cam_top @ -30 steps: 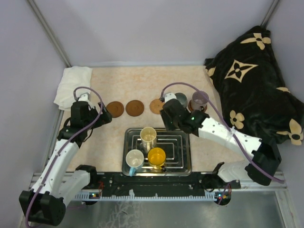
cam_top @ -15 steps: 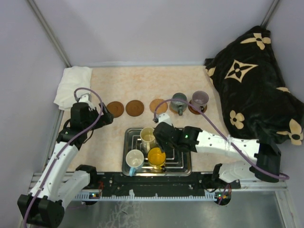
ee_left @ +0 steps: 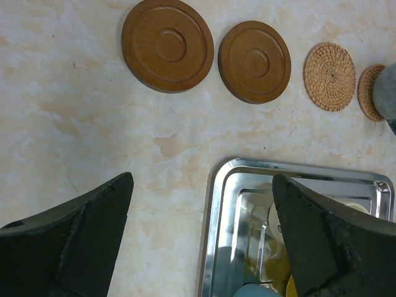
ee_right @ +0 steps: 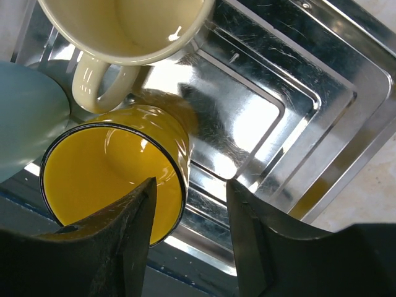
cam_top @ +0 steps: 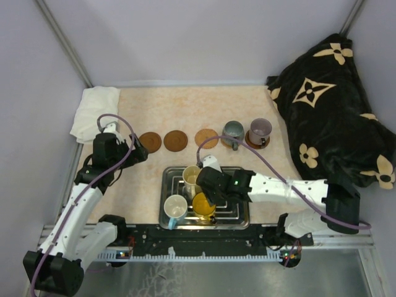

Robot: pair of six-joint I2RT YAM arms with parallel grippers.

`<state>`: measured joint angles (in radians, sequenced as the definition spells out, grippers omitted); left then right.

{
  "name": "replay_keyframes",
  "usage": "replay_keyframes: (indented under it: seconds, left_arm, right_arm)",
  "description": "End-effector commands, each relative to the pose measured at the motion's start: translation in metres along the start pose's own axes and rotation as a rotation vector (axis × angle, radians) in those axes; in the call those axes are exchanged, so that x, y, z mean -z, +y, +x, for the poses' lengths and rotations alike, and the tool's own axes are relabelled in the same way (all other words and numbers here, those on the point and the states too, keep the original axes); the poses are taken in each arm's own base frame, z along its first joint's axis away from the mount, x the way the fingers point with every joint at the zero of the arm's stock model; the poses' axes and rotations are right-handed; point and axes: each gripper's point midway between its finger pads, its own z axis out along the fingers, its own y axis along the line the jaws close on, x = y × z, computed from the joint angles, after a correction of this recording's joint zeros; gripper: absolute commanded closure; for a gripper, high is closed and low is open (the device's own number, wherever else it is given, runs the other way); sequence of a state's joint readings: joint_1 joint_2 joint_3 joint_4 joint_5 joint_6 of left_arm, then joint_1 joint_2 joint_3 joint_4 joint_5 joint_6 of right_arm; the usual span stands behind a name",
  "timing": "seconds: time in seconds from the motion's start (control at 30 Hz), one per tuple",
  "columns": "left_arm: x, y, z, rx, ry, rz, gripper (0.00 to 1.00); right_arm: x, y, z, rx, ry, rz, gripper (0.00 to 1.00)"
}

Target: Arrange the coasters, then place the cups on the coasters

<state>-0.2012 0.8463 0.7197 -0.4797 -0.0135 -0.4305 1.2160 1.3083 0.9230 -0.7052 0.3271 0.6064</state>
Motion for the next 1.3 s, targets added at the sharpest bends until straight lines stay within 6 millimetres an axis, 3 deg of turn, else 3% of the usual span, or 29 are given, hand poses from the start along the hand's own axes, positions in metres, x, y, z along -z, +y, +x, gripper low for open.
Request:
replay_keyframes:
  seconds: [0.0,0.3,0.43,0.57,0.63,0.9,1.13,1.27]
  left_arm:
    - [0.000,-0.005,-0.002,0.003,-0.005,0.018,0.00]
    - [-0.003,-0.004,-0.002,0.000,-0.001,0.014,0.00]
    - [-0.003,-0.003,-0.001,0.001,0.002,0.010,0.00]
    - [-0.004,-0.001,0.001,0.002,0.005,0.000,0.00]
    - [-0.005,-0.001,0.002,0.002,0.008,0.000,0.00]
    - [-0.006,-0.001,0.001,0.008,0.010,-0.003,0.00]
    - [-0.007,-0.001,0.001,0.005,0.009,-0.001,0.00]
    - [-0.007,-0.001,0.000,0.004,0.004,-0.005,0.00]
  right_arm:
    - [0.001,0.021,-0.012,-0.001,-0.033,-0.051,0.51]
    - [-0.026,0.027,0.003,0.062,0.044,-0.037,0.55]
    - [-0.032,0.029,0.003,0.067,0.058,-0.027,0.70]
    - [-0.027,0.025,0.002,0.053,0.055,-0.004,0.92]
    - [-0.021,0.021,0.001,0.041,0.050,0.008,1.00]
    - [0.020,0.002,-0.013,-0.056,0.001,0.068,1.00]
    - [0.070,-0.027,-0.060,-0.171,-0.142,0.216,1.00]
    - [0.085,-0.043,-0.094,-0.242,-0.226,0.272,1.00]
